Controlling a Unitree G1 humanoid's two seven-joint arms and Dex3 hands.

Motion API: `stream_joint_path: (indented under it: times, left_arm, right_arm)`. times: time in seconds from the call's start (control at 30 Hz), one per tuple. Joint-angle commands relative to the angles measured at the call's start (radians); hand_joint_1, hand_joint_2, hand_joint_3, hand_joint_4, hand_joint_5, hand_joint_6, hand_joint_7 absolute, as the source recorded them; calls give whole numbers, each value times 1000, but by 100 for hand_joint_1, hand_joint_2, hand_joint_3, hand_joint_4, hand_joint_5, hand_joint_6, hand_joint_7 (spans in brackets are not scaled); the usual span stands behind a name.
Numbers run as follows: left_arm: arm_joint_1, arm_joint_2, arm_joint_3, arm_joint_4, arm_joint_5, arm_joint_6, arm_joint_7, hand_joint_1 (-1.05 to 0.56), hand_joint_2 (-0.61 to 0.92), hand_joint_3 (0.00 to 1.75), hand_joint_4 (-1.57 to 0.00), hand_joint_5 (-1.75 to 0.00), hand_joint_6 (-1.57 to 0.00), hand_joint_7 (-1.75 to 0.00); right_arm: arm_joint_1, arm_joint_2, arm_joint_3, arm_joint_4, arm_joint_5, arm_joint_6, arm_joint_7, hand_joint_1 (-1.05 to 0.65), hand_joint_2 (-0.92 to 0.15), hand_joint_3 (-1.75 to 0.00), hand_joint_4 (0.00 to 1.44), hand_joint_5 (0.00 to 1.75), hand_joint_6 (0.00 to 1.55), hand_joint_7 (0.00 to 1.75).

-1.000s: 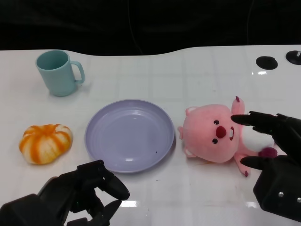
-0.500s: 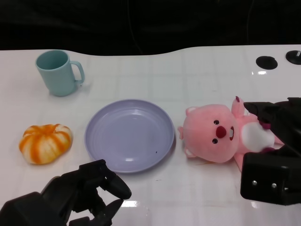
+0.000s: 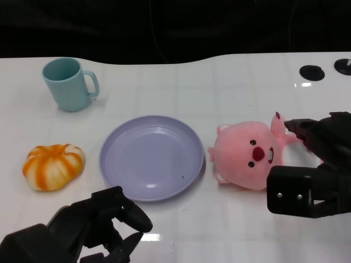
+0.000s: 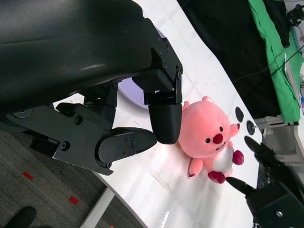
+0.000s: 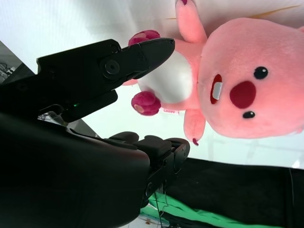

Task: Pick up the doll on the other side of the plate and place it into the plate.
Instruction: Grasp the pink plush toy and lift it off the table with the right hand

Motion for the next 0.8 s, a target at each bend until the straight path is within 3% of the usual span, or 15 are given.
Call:
stream_joint_path:
  times: [0.03, 0.8]
  left_arm:
    - [5, 7, 4, -22, -2, 5, 0, -28, 80, 65, -56, -165, -61, -132]
    - [51, 16, 4, -85, 19, 8, 2, -27, 75, 72, -62, -161, -60, -123]
  right_arm:
    - [-42, 12, 16, 57, -10, 6, -12, -67, -90, -1, 0, 49, 26, 1]
    - [-212, 154, 80, 483, 72, 20, -156, -66, -92, -5, 12, 47, 38, 3]
